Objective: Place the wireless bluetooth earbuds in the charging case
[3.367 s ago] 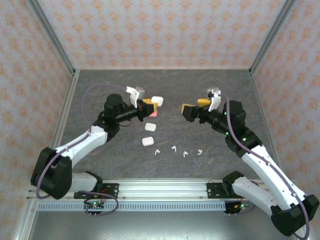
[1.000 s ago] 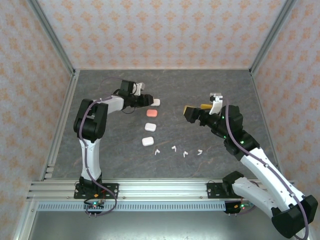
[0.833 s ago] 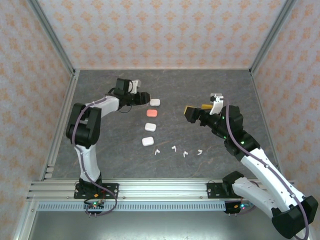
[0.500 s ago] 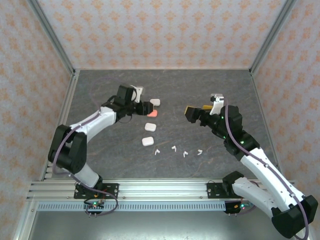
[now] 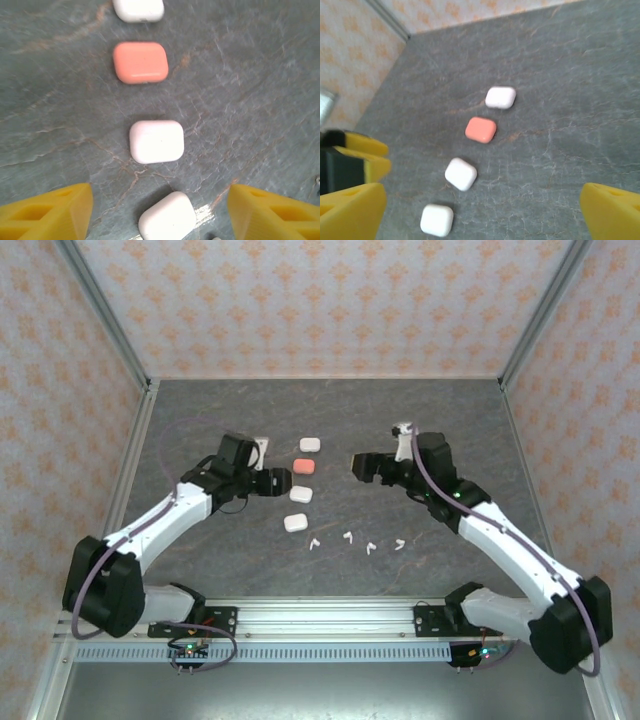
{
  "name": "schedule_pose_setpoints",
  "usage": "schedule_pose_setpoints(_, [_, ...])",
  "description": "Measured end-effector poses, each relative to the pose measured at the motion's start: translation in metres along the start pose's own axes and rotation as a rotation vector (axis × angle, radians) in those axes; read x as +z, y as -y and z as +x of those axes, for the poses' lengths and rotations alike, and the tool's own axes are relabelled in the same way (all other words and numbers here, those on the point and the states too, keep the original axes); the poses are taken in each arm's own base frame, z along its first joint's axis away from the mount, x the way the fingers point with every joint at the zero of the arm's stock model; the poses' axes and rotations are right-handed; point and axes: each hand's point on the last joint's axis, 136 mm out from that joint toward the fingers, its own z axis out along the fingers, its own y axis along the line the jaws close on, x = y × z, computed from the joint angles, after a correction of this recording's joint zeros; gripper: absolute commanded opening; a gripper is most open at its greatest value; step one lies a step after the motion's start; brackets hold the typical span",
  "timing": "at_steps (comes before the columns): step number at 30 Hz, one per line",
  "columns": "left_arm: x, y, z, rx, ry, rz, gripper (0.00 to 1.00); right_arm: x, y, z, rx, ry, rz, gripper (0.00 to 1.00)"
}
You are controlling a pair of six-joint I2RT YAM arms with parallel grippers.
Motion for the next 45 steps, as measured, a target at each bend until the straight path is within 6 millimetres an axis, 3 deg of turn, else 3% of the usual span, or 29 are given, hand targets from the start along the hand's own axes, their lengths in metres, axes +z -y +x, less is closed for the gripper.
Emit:
schedule_pose_setpoints(4, [-0.016,-0.027,-0.009,-0.122,0.066,-0.017,0.75,0.032,-0.017,0.013,-0.094,-0.133,-0.023,0.94])
schedule_pose_setpoints(8, [-0.023,-0.053,-0.005,-0.231,0.089,-0.043,0.76,0.068,-0.033,0.031,-0.207,-0.290,-0.033,0.90])
schedule_pose_setpoints(14, [-0.027,-0.074,-0.001,-0.342,0.114,-0.041,0.78,0.117,-0.047,0.076,-0.412,-0.545,-0.022,0.83])
schedule_pose_setpoints(19, [-0.032,-0.086,-0.001,-0.389,0.131,-0.050,0.78,0.144,-0.057,0.107,-0.582,-0.707,-0.018,0.78])
schedule_pose_setpoints(25, [-0.036,-0.086,-0.003,-0.391,0.143,-0.038,0.79,0.164,-0.055,0.129,-0.685,-0.832,-0.016,0.74])
schedule_pose_setpoints(32, [-0.038,-0.085,-0.004,-0.386,0.148,-0.036,0.80,0.182,-0.046,0.136,-0.733,-0.892,0.010,0.70])
schedule_pose_setpoints(45, [-0.038,-0.087,-0.004,-0.384,0.151,-0.041,0.80,0.196,-0.034,0.152,-0.768,-0.954,0.047,0.64])
